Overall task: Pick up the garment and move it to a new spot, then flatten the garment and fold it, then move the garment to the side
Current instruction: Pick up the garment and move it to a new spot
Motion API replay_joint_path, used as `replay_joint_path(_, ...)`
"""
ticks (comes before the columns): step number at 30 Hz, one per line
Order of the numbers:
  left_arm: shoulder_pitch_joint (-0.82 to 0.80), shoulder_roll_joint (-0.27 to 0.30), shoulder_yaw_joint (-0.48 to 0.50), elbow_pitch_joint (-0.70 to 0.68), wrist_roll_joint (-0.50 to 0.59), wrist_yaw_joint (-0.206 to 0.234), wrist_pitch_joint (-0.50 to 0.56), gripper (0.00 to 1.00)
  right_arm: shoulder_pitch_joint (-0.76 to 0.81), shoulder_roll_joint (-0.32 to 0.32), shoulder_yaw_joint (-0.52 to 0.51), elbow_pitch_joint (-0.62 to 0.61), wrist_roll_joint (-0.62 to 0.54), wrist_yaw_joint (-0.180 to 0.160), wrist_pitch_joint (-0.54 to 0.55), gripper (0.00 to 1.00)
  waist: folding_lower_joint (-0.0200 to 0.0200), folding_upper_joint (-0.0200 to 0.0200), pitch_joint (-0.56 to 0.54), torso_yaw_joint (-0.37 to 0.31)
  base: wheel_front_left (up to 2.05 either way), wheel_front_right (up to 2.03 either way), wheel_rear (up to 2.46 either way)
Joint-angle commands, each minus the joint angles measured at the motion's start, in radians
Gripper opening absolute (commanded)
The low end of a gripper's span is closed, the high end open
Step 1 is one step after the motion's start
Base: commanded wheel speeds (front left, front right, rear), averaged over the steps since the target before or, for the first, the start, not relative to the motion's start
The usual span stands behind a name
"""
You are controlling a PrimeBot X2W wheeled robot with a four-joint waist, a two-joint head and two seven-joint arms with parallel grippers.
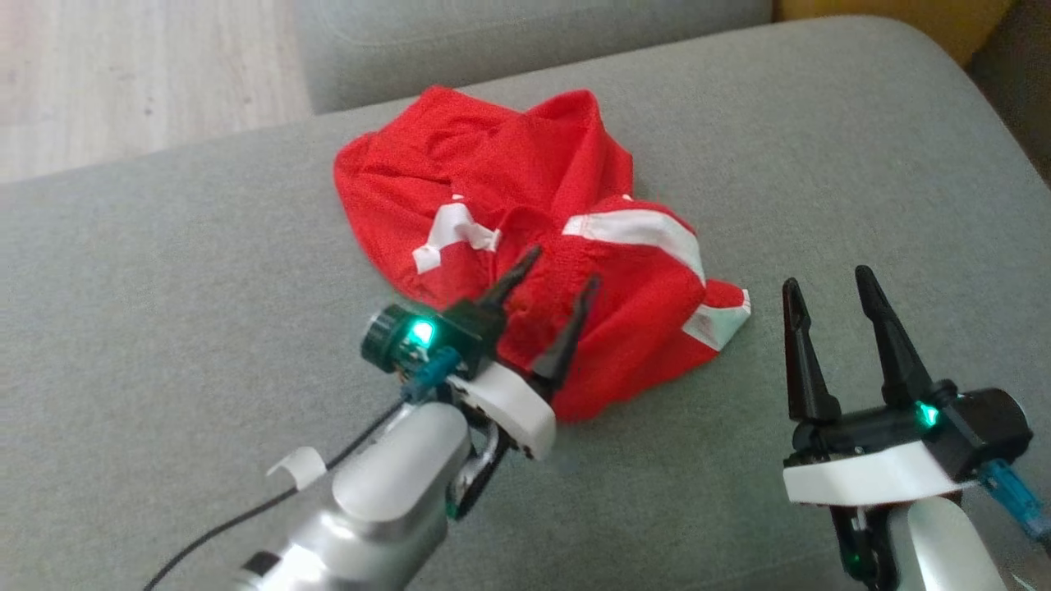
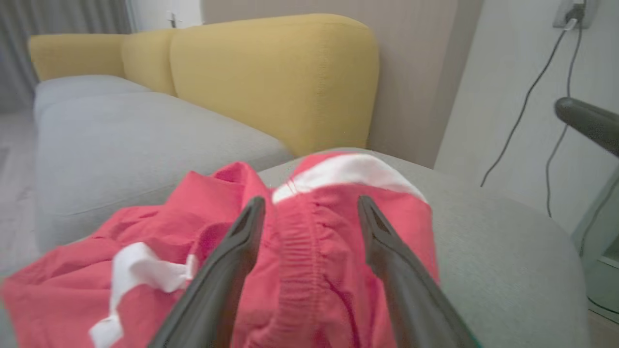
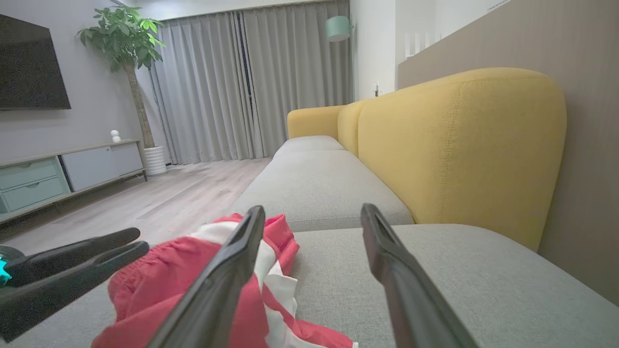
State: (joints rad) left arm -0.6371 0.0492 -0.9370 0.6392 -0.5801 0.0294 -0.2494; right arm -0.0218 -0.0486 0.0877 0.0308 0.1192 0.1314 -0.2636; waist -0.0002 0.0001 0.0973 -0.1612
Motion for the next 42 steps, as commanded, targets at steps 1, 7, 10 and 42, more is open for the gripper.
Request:
replay_joint_path(1, -0.083, 0.023, 0.05, -0.013, 0.002, 0.011, -0.005, 1.0, -0.01, -0.002, 0.024, -0.032, -0.009, -0.001, 0.002, 1.0, 0.0002, -0.0001, -0.007, 0.008, 0.0, 0.0, 0.0)
replay_joint_path(7, -0.208, 0.081, 0.097, 0.053, -0.001, 0.032, 0.069, 1.0, -0.021, -0.002, 0.039, -0.04, -0.02, -0.001, 0.002, 1.0, 0.0002, -0.0001, 0.034, -0.009, 0.0, 0.0, 0.0)
replay_joint_path(10, -0.279, 0.111, 0.12, 0.134, -0.009, 0.041, 0.123, 1.0, -0.031, -0.002, 0.041, -0.044, -0.028, -0.001, 0.002, 1.0, 0.0002, -0.0001, 0.083, -0.027, 0.0, 0.0, 0.0)
replay_joint_path(42, -0.497, 0.038, 0.138, 0.579, -0.106, -0.148, 0.172, 0.0, -0.124, -0.002, 0.072, -0.042, -0.03, -0.001, 0.002, 1.0, 0.0002, -0.0001, 0.229, -0.05, 0.0, 0.0, 0.0)
